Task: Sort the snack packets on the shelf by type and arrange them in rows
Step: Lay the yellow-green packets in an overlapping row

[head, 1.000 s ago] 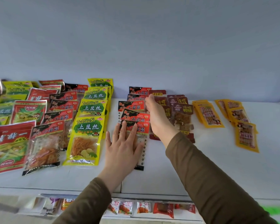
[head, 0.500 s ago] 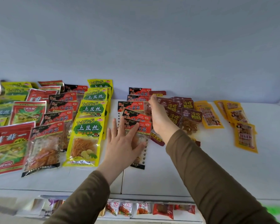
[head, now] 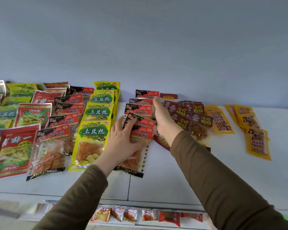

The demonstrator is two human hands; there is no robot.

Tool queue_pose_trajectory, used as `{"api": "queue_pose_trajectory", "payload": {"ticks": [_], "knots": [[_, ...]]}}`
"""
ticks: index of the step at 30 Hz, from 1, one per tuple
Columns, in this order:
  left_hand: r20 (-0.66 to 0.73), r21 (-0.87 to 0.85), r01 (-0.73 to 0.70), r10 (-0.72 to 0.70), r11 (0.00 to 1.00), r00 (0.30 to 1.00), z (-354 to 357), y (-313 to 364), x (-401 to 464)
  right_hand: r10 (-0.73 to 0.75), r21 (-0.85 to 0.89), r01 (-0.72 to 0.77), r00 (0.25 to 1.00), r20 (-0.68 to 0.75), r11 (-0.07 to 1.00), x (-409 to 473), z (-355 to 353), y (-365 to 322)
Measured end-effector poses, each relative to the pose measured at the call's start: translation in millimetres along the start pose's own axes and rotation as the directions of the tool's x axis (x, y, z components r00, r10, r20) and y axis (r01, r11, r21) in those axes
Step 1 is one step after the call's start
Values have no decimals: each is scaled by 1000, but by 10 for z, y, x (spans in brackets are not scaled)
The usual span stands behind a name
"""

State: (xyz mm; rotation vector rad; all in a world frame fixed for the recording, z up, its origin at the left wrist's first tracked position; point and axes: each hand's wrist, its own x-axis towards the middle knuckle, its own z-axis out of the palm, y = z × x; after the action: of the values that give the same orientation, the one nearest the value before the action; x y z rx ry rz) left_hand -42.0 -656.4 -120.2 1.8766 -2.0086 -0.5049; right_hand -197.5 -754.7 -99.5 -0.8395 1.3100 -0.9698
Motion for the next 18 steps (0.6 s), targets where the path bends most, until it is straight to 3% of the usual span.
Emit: {"api": "queue_pose_trajectory", "payload": {"ticks": [3, 8, 13, 18], "knots": [[35, -37, 76, -74, 996, 997, -3, 53, 99, -55, -25, 55, 998, -26, 998, 15, 53, -14], [64, -6, 57, -56, 998, 996, -10, 2, 121, 5, 50, -6, 999, 31, 999, 63, 112, 8], [80, 70, 74, -79, 995, 994, 11, 6, 119, -124, -136, 121, 992, -13, 983, 118, 86, -52], [26, 123, 93, -97, 988, 995, 46, 42, 108, -90, -122, 94, 995, 42, 988, 244, 124, -37]]}}
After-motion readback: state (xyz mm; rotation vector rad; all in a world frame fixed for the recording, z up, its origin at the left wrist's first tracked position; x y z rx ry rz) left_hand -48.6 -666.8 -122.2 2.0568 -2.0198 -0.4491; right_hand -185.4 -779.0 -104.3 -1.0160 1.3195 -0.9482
